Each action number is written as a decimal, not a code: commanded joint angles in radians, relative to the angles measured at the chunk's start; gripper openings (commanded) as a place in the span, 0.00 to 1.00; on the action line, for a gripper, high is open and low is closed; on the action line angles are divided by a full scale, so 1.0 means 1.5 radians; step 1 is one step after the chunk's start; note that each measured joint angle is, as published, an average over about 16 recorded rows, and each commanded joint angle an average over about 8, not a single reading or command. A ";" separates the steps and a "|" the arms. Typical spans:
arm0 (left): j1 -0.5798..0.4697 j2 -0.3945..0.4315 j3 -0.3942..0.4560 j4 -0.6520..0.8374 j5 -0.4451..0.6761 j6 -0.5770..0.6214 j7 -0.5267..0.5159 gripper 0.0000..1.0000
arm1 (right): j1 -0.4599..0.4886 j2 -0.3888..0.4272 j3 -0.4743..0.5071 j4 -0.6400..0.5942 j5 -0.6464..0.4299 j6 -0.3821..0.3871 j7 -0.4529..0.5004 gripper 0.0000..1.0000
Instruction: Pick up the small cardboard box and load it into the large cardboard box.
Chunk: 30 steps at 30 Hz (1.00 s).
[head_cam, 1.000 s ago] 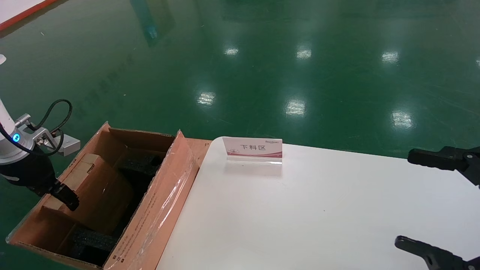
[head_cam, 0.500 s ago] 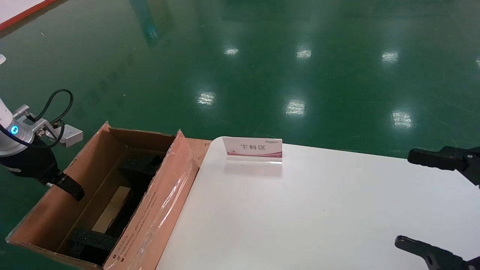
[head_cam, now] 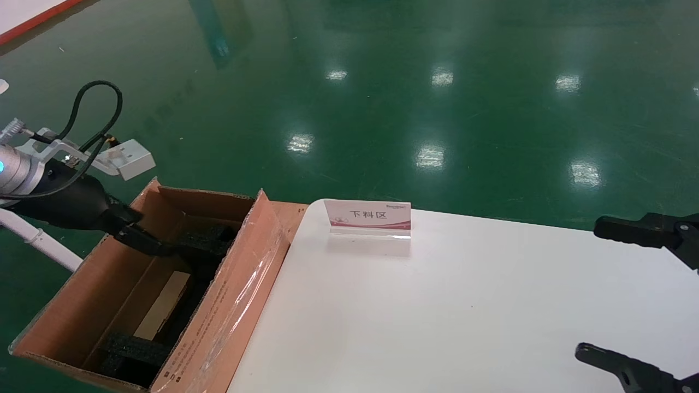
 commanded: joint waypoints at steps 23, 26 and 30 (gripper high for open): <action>0.026 -0.064 -0.151 -0.070 -0.174 0.097 0.258 1.00 | 0.000 0.000 0.000 0.000 0.001 0.000 0.000 1.00; 0.073 -0.057 -0.214 -0.076 -0.176 0.104 0.269 1.00 | 0.000 0.000 0.000 -0.001 0.001 0.000 0.000 1.00; 0.141 -0.048 -0.304 -0.085 -0.179 0.114 0.284 1.00 | 0.000 0.000 -0.001 -0.001 0.001 0.000 -0.001 1.00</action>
